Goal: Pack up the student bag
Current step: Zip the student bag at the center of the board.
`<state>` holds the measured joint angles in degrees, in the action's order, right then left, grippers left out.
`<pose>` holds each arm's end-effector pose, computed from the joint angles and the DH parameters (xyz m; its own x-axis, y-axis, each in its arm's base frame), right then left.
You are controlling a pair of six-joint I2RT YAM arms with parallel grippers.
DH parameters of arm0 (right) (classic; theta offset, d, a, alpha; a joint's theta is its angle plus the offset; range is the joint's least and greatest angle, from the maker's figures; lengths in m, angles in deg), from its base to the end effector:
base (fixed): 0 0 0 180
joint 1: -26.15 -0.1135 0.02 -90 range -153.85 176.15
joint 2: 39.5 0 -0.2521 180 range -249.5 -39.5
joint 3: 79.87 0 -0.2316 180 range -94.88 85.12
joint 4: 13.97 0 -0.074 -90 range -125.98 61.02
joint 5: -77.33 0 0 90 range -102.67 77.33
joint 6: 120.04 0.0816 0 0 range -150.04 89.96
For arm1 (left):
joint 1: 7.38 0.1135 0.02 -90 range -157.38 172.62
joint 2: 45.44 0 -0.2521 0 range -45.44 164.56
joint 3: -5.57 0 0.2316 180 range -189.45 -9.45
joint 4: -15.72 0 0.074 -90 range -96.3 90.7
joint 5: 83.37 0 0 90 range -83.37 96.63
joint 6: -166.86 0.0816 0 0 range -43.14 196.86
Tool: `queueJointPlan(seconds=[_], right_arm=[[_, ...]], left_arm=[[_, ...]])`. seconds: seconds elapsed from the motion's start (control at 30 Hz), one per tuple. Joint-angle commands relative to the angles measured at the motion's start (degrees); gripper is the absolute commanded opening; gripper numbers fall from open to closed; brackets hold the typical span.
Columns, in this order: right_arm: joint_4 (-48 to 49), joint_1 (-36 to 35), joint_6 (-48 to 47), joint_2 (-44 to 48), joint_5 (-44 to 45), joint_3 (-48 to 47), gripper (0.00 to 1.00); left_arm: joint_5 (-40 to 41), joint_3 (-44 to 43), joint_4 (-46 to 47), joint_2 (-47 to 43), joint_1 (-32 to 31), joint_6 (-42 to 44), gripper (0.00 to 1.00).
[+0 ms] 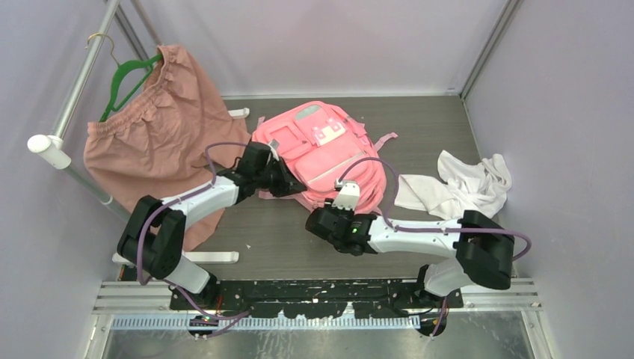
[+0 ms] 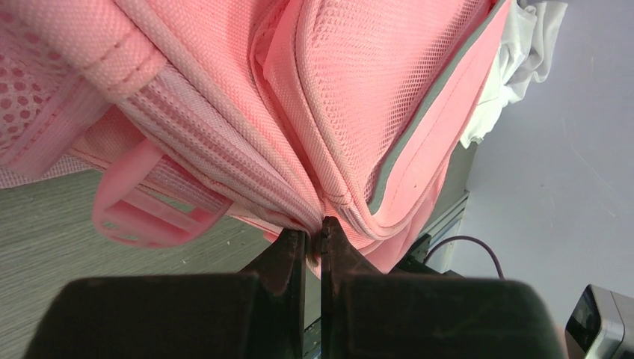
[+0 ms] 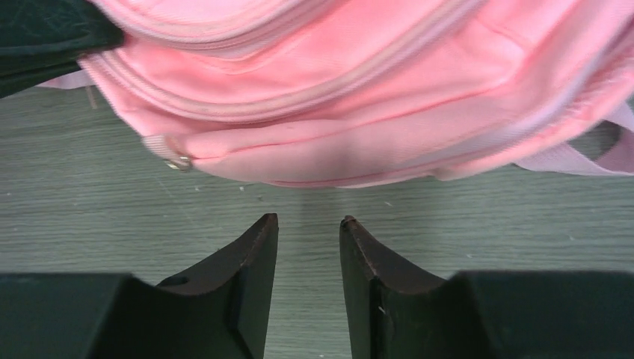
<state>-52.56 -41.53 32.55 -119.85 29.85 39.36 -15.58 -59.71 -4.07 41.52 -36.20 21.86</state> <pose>0.1523 0.2258 0.1704 -0.6336 0.1794 -0.7525 0.0349 0.9784 0.2039 0.2777 -0.1880 0.1807 -0.9017 -0.3695 -0.2247 -0.0770 0.6484 -0.7574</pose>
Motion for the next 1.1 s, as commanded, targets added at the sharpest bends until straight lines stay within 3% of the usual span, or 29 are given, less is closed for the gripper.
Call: queueJointPlan(seconds=[0.0,0.2,0.43,0.63,0.77,0.93,1.07], right_arm=[[4.8,-1.3,0.5,-4.2,1.4,-5.5,0.43],[5.6,-1.6,3.9,-7.5,4.0,-6.7,0.44],[0.8,-1.4,5.6,-11.6,9.9,-7.9,0.46],[-10.5,-1.4,10.6,-14.3,15.4,-12.3,0.47],[-10.4,-1.3,13.2,-14.9,17.2,-11.7,0.47],[-14.0,-1.3,14.8,-18.7,20.0,-15.6,0.39],[-16.7,-1.2,17.1,-20.1,21.5,-17.1,0.26]], left_arm=[[-7.7,-1.3,4.5,-0.9,-0.4,0.6,0.00],[-9.8,-3.7,3.0,0.3,-6.2,2.7,0.00],[-10.8,-3.9,5.2,-0.5,-7.9,1.4,0.00],[-10.4,-4.0,4.9,-0.5,-7.9,1.2,0.00],[-10.8,-3.2,6.1,-0.1,-8.0,0.3,0.00],[-11.3,-2.8,7.1,0.3,-8.0,-0.5,0.00],[-11.3,-2.6,7.2,0.0,-8.0,-0.5,0.00]])
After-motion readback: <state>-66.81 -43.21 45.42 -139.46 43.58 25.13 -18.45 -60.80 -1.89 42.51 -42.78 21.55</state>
